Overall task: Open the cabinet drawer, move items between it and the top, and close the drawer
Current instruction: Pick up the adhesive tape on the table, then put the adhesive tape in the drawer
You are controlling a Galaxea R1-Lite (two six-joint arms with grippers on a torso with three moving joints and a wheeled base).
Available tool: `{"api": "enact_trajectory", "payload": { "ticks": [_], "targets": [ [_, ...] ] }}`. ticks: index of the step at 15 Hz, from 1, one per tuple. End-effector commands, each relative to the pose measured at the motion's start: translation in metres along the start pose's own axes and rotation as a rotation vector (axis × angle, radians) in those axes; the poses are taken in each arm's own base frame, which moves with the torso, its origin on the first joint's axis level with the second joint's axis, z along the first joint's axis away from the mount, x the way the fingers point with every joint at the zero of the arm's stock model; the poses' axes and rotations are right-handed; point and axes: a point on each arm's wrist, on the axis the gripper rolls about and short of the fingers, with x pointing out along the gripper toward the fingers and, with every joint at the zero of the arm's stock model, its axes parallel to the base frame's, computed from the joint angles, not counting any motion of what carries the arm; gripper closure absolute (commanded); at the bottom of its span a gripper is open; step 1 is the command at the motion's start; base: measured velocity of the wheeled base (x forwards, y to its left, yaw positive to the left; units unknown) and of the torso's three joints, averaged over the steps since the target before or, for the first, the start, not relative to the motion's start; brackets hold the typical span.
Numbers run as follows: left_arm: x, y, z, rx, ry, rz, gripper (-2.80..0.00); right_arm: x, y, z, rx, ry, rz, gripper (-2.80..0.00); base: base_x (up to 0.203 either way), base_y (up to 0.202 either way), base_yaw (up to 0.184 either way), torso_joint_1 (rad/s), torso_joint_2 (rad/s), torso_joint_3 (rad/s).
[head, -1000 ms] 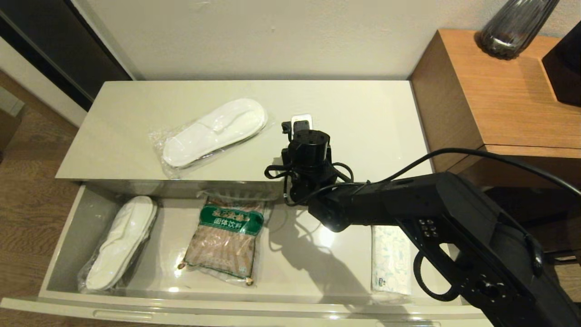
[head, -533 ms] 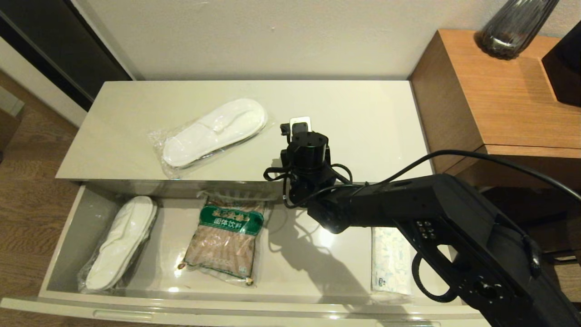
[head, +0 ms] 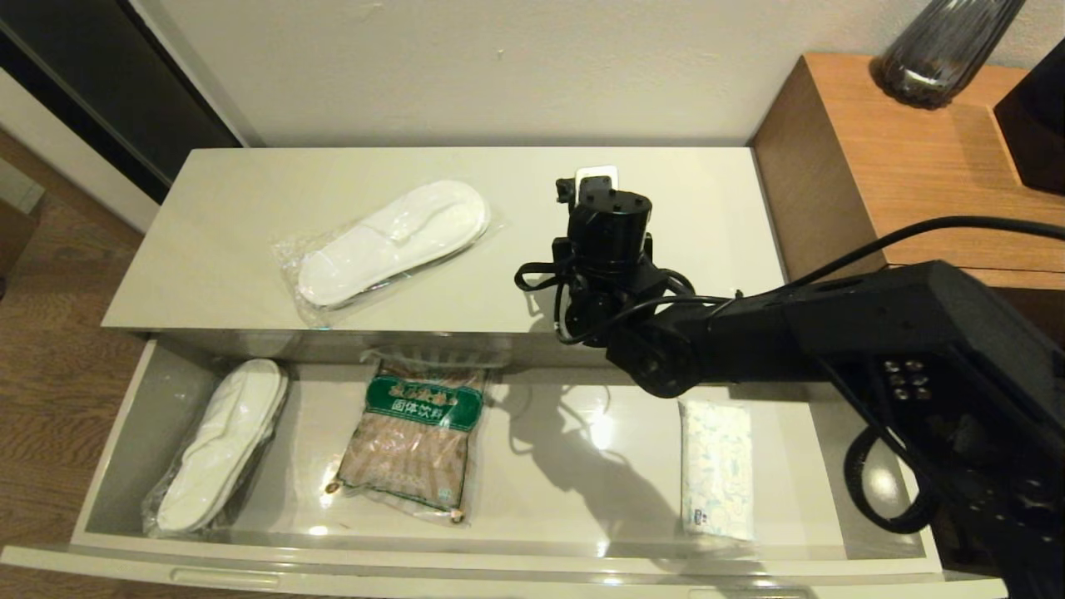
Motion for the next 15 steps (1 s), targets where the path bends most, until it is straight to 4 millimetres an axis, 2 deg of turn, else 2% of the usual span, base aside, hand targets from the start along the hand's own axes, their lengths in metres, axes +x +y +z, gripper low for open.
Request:
{"api": "enact_trajectory", "payload": {
  "ticks": [1, 4, 7, 10, 12, 15],
  "targets": [
    [0.000, 0.000, 0.000, 0.000, -0.001, 0.000, 0.00, -0.021, -0.034, 0.014, -0.033, 0.029, -0.005, 0.00, 0.000, 0.000, 0.000, 0.000, 0.00, 0.000],
    [0.000, 0.000, 0.000, 0.000, -0.001, 0.000, 0.00, -0.049, -0.067, -0.006, -0.135, 0.115, 0.031, 0.00, 0.000, 0.000, 0.000, 0.000, 0.00, 0.000],
    [0.000, 0.000, 0.000, 0.000, 0.000, 0.000, 0.00, -0.087, -0.108, -0.033, -0.239, 0.219, 0.101, 0.00, 0.000, 0.000, 0.000, 0.000, 0.00, 0.000],
    [0.000, 0.000, 0.000, 0.000, -0.001, 0.000, 0.00, -0.119, -0.143, -0.048, -0.223, 0.343, 0.157, 0.00, 0.000, 0.000, 0.000, 0.000, 0.00, 0.000],
    [0.000, 0.000, 0.000, 0.000, -0.001, 0.000, 0.00, -0.128, -0.151, -0.058, -0.173, 0.439, 0.179, 0.00, 0.000, 0.000, 0.000, 0.000, 0.00, 0.000],
    [0.000, 0.000, 0.000, 0.000, -0.001, 0.000, 0.00, -0.137, -0.157, -0.083, -0.008, 0.674, 0.188, 0.00, 0.000, 0.000, 0.000, 0.000, 0.00, 0.000]
  ]
}}
